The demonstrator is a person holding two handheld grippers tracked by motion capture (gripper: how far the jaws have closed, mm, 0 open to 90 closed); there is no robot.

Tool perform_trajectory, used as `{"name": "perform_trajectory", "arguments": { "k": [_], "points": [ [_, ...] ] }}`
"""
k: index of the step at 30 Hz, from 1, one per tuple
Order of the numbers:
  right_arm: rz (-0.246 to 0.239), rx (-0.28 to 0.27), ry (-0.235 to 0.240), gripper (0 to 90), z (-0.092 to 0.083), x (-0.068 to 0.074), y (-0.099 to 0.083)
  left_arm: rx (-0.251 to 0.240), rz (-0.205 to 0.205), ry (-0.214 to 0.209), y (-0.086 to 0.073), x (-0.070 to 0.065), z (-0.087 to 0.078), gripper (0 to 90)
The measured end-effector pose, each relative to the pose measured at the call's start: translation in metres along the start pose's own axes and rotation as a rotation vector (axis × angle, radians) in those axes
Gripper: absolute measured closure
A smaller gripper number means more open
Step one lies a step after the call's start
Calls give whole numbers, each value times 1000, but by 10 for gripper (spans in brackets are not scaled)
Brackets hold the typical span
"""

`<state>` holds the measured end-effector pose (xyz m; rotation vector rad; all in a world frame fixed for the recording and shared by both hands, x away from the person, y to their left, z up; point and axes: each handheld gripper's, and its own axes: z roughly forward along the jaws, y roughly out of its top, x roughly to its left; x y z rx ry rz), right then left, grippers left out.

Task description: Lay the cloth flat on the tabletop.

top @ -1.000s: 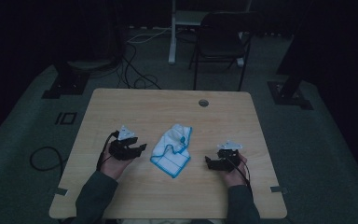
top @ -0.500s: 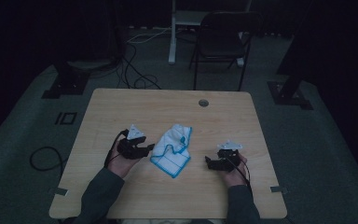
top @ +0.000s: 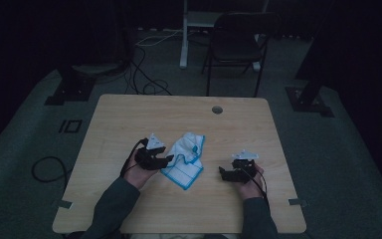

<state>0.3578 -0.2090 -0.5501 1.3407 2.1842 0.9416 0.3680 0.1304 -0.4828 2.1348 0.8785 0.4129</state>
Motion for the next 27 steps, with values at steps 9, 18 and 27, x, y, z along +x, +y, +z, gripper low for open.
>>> {"name": "perform_trajectory", "arguments": {
  "k": [9,18,27],
  "points": [
    [0,0,0,121,0,0,0,6,28,-39,1,-11,8,562],
    [0,0,0,121,0,0,0,26,55,-54,2,-20,18,597],
    [0,0,0,121,0,0,0,38,65,-9,6,-17,30,642]
  ]
}}
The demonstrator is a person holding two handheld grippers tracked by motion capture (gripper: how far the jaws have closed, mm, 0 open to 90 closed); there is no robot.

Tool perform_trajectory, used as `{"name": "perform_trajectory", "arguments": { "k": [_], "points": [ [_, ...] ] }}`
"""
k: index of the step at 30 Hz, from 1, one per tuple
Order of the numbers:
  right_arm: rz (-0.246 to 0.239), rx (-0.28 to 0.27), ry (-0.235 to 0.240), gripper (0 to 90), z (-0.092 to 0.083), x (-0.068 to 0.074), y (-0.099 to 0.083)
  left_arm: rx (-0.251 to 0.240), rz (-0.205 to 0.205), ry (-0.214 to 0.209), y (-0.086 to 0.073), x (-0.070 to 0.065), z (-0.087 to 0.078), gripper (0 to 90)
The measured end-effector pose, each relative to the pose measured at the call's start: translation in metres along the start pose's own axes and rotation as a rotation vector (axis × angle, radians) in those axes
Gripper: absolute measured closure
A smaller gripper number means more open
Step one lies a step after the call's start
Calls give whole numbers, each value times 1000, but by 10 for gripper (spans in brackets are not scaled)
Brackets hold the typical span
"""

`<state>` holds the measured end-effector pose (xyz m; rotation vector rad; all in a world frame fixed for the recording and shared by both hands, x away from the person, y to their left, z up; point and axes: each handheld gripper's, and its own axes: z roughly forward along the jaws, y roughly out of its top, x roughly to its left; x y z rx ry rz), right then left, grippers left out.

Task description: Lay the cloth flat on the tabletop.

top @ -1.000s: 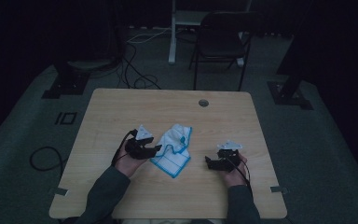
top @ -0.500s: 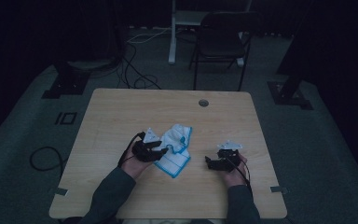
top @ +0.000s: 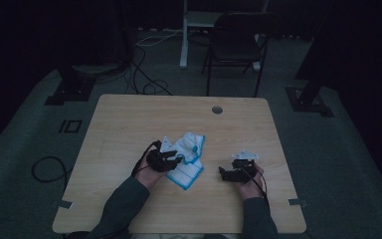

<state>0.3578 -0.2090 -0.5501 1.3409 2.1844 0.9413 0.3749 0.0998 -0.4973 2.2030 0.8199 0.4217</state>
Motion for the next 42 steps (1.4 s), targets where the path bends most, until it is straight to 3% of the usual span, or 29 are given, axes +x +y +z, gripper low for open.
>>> {"name": "perform_trajectory", "arguments": {
  "k": [17,25,31,42],
  "points": [
    [1,0,0,122,0,0,0,58,11,15,1,8,25,654],
    [0,-1,3,151,-1,1,0,65,-1,16,5,9,26,762],
    [11,1,-8,340,-6,4,1,64,-1,10,7,11,23,850],
    [-15,-41,45,467,-7,22,7,35,-16,27,12,15,13,888]
  ]
}}
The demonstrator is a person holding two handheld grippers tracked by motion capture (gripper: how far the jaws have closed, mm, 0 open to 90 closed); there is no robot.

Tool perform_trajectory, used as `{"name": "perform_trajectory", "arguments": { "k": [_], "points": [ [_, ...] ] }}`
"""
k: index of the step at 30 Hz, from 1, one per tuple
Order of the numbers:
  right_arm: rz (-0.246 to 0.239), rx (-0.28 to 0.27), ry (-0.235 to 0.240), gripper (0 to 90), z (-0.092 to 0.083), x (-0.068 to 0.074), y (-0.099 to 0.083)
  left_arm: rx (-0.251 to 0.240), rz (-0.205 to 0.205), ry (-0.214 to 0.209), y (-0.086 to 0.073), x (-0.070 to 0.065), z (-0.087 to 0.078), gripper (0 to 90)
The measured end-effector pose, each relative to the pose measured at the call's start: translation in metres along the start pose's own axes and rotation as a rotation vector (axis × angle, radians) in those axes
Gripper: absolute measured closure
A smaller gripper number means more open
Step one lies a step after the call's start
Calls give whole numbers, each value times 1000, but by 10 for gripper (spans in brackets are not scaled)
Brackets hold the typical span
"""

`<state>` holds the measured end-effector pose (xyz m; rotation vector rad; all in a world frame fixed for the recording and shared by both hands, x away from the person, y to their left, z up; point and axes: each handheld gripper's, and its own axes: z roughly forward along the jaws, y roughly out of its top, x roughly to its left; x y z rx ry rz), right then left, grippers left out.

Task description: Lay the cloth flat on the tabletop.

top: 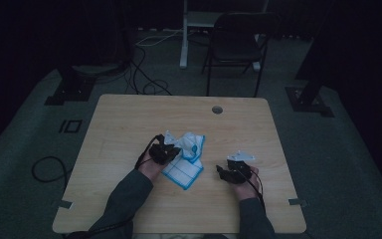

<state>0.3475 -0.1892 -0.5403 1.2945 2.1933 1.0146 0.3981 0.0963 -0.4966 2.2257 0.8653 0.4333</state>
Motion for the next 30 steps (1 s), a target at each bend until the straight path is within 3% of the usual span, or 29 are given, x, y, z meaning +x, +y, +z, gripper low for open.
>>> {"name": "perform_trajectory", "arguments": {
  "k": [7,16,23,30],
  "points": [
    [-16,-18,55,493,2,13,4,-15,-13,10,3,3,-4,889],
    [-93,-11,90,490,7,32,7,-39,-23,27,6,8,-13,890],
    [-98,-17,121,500,12,42,11,-51,-38,35,7,11,-17,890],
    [-69,-51,155,603,12,41,17,-63,-62,45,7,17,-21,890]
  ]
}}
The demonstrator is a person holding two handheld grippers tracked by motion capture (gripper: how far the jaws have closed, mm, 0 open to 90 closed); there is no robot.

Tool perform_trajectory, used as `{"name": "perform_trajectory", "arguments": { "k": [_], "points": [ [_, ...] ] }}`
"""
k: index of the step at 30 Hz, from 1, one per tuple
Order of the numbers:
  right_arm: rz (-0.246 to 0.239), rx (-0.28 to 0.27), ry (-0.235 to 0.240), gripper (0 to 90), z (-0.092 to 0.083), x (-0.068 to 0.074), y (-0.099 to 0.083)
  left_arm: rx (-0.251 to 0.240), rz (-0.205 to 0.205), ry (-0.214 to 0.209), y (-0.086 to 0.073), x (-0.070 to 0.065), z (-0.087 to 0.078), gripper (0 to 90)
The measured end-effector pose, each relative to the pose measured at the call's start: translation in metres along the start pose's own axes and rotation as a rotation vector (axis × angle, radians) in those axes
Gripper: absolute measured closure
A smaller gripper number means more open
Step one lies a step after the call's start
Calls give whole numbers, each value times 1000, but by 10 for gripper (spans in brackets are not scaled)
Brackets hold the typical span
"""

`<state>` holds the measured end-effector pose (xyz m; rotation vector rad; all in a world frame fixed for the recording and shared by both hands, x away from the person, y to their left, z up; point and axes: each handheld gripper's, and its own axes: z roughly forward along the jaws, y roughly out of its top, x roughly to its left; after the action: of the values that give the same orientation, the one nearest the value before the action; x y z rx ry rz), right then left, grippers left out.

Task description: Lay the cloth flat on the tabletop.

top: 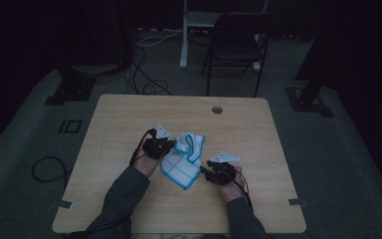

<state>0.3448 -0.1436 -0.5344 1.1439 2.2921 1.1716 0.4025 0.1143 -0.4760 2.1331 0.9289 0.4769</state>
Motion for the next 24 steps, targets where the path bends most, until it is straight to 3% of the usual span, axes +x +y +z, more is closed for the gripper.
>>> {"name": "perform_trajectory", "arguments": {
  "k": [9,14,24],
  "points": [
    [9,16,-21,602,11,0,7,-23,-39,22,0,10,-5,890],
    [21,47,-26,616,23,0,12,-38,-80,35,-3,17,-8,890],
    [13,77,-24,857,28,2,15,-48,-117,71,-7,30,-14,891]
  ]
}}
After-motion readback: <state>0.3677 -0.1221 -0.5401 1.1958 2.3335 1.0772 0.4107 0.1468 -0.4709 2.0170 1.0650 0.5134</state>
